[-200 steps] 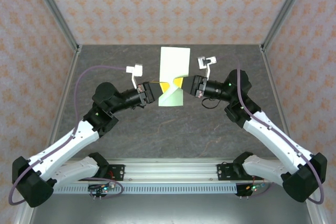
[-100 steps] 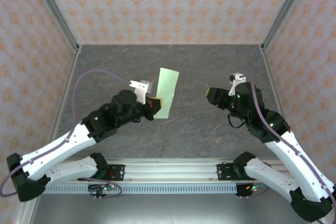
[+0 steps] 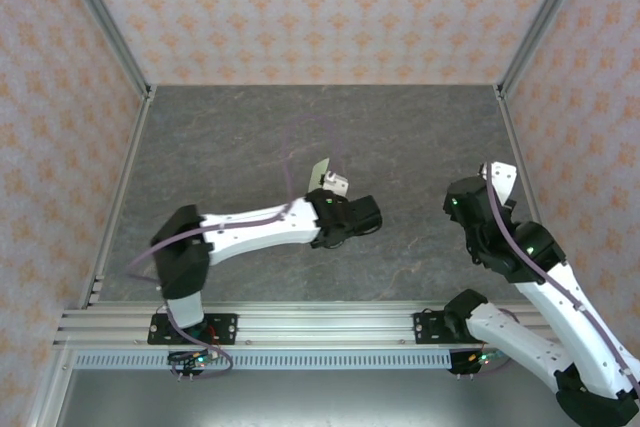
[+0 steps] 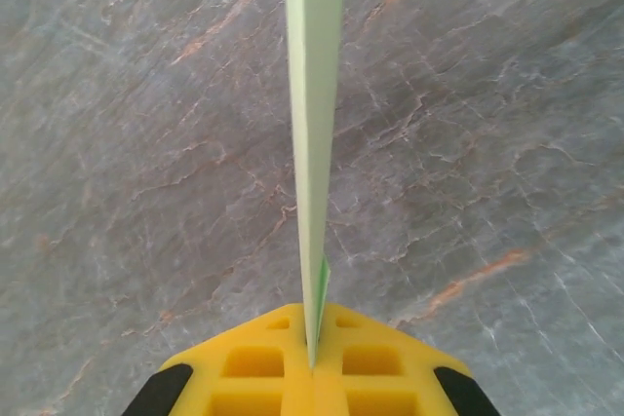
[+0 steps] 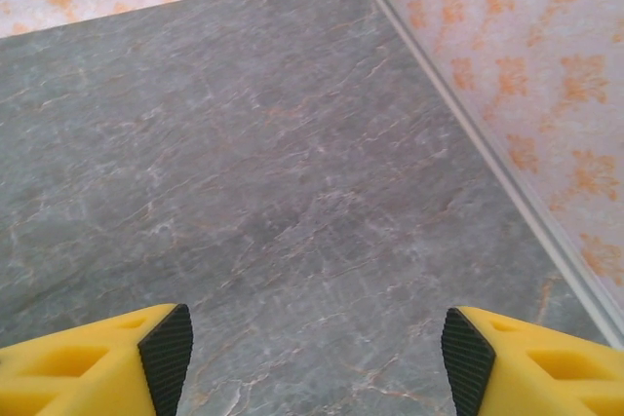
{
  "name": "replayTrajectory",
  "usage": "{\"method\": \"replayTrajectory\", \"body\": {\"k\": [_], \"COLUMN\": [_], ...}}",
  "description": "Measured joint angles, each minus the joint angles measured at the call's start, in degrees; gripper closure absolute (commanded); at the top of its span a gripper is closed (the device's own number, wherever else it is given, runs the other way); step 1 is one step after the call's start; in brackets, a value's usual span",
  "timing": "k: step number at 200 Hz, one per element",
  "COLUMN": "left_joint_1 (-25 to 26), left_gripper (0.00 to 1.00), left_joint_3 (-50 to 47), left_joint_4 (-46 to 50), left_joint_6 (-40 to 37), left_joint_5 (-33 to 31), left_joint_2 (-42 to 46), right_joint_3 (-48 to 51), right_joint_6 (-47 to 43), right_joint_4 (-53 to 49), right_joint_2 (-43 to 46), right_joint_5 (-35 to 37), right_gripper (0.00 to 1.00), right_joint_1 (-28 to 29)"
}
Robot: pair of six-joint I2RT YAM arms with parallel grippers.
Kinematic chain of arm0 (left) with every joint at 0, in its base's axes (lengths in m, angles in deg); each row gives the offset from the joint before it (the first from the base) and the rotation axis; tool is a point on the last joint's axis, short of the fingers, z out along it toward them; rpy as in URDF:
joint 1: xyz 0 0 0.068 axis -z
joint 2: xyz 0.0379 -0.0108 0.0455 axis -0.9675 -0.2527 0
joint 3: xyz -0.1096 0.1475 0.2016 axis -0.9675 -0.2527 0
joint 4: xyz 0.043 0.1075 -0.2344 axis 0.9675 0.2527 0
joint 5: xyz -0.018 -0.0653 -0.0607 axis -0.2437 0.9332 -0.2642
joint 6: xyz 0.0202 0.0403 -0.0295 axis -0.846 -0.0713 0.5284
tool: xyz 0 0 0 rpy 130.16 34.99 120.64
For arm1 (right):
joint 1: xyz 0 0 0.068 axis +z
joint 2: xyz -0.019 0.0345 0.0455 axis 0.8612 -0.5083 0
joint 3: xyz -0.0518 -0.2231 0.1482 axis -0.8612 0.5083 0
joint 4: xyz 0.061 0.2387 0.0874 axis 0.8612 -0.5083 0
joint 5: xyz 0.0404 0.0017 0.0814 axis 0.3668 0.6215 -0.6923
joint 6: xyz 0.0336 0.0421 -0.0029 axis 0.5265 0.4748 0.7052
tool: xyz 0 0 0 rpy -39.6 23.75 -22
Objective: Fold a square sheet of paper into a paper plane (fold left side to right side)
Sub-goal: Turn over the paper at the center of the table.
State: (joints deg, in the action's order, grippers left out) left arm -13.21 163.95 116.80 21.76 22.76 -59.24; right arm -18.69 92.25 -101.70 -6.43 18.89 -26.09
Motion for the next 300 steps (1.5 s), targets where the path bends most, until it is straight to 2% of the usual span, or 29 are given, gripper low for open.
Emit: {"method": "replayTrajectory", "body": {"k": [33,56,102,127,157,169,202,218,238,274,300], "left_joint_1": [0.0,0.0,0.0,0.0,-0.3,-0.7,-2.5,-3.4,-3.8,-4.4,-8.4], "left_gripper": [1.0,1.0,1.0,1.0,0.93,0.89,0.61,0.49,0.38,0.21,0.18], "left_joint_3": [12.1,15.7,18.2,18.2,18.3,18.4,18.3,16.9,14.1,3.8,-8.1], "left_joint_4": [9.0,10.9,10.1,6.2,1.9,0.7,-1.5,-2.4,-8.2,-20.3,-30.1], "left_joint_6": [6.9,8.1,7.9,6.9,5.6,4.9,2.6,1.0,-0.6,-3.5,-4.2], "left_joint_5": [-0.3,1.5,6.5,11.6,16.7,18.5,22.8,24.7,28.6,36.1,41.2], "left_joint_2": [-13.5,-18.9,-23.5,-24.0,-24.0,-24.0,-23.7,-22.1,-18.8,-6.1,7.5], "right_joint_3": [0.1,0.6,1.4,1.7,1.8,1.8,2.1,2.5,2.9,3.0,4.8], "right_joint_6": [0.5,0.6,0.6,0.6,0.6,0.6,0.6,0.6,0.6,0.4,0.3], "right_joint_4": [-0.8,-0.8,-0.8,-0.8,-0.8,-0.7,-0.6,-0.3,0.1,1.5,5.7], "right_joint_2": [0.5,0.9,2.2,2.3,2.3,2.3,2.3,2.2,1.5,-1.1,-3.3], "right_joint_5": [0.9,1.0,0.8,0.6,0.1,-0.4,-1.9,-2.8,-4.0,-6.9,-12.6], "right_gripper": [0.27,0.27,0.26,0.25,0.21,0.19,0.13,0.11,0.11,0.1,0.11], "right_joint_1": [0.0,0.0,0.0,0.0,0.0,0.0,0.0,0.0,0.0,0.0,0.0]}}
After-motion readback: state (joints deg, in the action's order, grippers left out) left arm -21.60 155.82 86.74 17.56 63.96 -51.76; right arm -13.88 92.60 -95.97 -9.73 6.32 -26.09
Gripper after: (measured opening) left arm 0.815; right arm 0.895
